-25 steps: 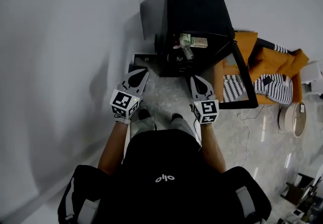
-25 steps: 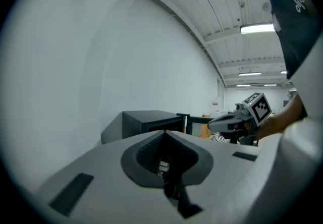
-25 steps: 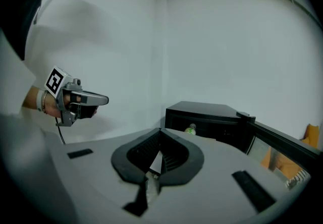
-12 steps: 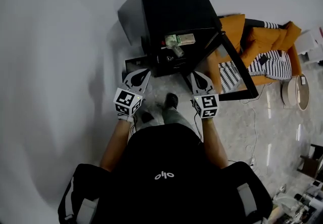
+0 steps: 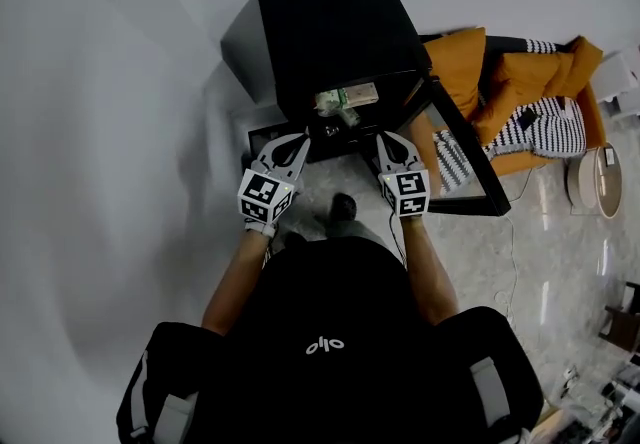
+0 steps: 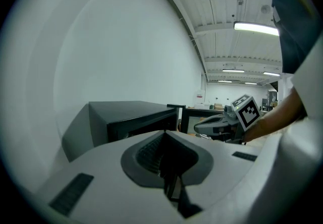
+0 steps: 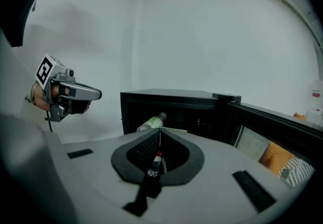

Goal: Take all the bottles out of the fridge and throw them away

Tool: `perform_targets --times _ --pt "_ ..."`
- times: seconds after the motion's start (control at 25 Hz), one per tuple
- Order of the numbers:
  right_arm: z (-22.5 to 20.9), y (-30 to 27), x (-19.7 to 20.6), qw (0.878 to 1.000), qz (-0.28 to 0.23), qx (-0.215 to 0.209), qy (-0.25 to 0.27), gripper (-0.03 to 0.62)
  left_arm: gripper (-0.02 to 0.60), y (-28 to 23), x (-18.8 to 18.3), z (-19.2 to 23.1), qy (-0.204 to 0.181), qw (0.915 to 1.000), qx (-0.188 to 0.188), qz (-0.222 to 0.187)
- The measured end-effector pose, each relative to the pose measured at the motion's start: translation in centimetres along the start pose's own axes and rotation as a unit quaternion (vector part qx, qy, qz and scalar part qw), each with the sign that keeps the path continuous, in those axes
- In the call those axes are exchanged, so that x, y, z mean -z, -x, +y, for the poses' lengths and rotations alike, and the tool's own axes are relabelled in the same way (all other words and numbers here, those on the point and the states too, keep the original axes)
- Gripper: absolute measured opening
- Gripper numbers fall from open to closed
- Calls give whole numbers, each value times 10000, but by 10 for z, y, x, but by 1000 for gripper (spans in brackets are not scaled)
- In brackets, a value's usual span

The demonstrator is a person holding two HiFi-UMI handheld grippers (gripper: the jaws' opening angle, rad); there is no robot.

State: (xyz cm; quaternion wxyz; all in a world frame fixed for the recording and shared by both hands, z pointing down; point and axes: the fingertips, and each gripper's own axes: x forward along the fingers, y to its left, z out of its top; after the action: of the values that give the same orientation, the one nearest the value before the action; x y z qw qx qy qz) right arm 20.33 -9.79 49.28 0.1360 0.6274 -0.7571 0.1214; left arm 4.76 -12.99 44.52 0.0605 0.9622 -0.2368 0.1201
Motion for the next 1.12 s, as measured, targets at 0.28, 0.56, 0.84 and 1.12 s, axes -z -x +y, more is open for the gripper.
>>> perform_targets --times 0.28,0.56,0.84,1.12 --pt "-35 -46 16 9992 251 -285 117 38 5 -42 0 -4 3 9999 41 126" --pt "-59 -101 46 9961 627 -579 233 201 5 -62 5 0 16 9995 -195 241" --pt "-72 -136 62 9927 920 -695 354 206 5 -58 7 8 12 9980 -498 394" --pt "-77 -148 70 9918 1024 -610 454 180 5 -56 11 12 17 9969 -644 453"
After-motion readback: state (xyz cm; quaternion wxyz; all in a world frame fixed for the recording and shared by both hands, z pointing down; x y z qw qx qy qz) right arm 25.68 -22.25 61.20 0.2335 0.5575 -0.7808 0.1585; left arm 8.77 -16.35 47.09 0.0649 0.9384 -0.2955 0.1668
